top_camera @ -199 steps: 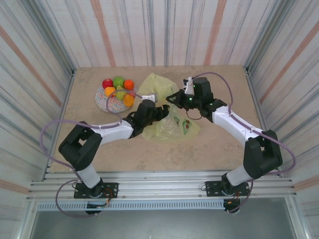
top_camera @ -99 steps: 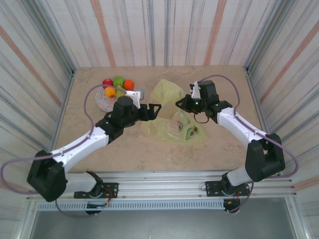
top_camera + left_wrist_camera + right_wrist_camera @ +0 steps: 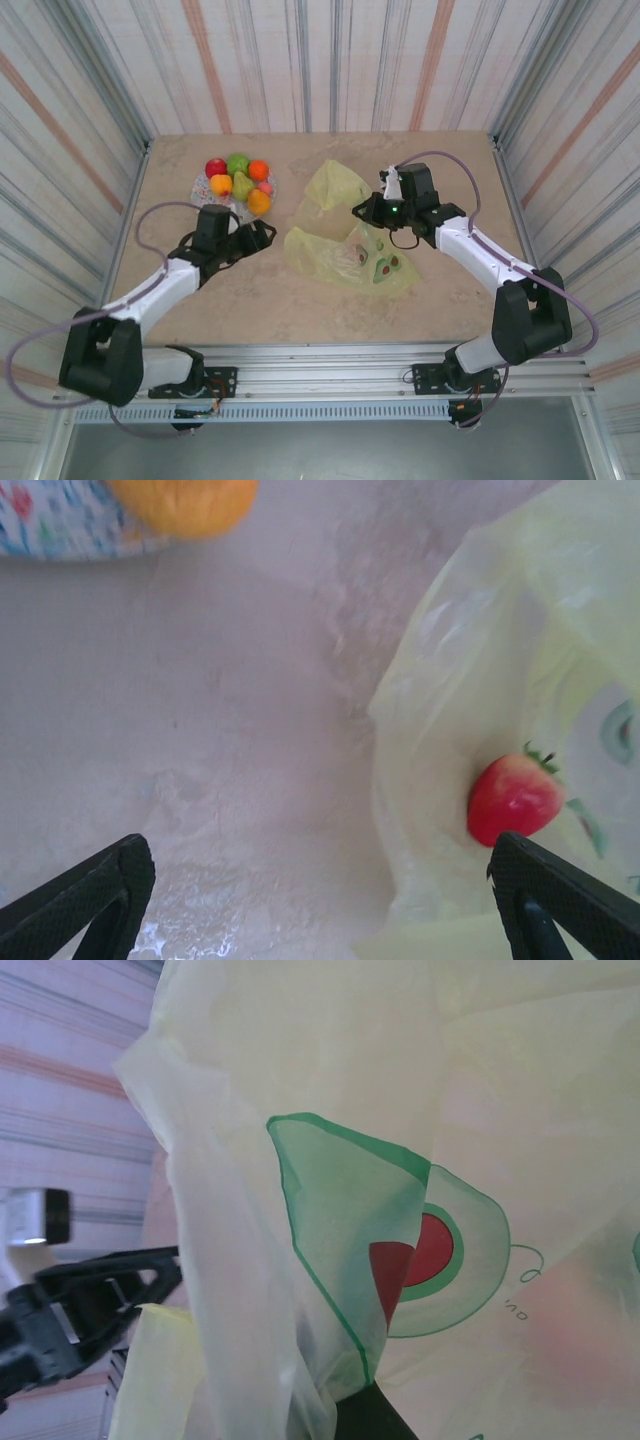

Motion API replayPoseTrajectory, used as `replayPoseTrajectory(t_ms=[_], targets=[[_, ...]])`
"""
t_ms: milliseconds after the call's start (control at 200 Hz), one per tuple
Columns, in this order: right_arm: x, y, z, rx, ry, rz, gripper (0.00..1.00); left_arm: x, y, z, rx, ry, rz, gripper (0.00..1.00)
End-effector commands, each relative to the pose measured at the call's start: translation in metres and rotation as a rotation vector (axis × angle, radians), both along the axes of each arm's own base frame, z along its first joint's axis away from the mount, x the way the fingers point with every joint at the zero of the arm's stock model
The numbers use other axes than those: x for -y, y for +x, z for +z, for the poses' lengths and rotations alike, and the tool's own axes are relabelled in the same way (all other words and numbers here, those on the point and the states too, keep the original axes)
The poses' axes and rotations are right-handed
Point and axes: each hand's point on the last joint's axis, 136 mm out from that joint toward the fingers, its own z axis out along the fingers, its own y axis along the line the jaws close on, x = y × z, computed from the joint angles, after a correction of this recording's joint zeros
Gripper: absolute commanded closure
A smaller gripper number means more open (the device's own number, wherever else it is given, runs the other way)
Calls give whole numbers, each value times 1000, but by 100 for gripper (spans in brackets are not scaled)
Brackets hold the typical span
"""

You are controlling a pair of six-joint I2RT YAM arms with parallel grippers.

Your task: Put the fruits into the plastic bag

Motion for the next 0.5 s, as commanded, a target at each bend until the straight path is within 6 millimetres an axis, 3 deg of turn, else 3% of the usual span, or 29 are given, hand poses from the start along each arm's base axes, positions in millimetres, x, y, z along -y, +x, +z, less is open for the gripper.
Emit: replayPoseTrajectory(t_ms=[0, 271, 391, 496], targets=[[-4, 2, 12, 42, 8, 30, 100, 24, 16, 2, -23, -98, -57, 10], [-8, 3, 20, 51, 24, 39, 100, 83, 43, -30, -86, -180, -183, 15], [-9, 4, 26, 66, 27, 41, 100, 111, 45, -48, -122, -209, -233, 33], [-5, 5, 30, 86, 7, 39, 100, 129, 45, -43, -102, -258, -263, 53]])
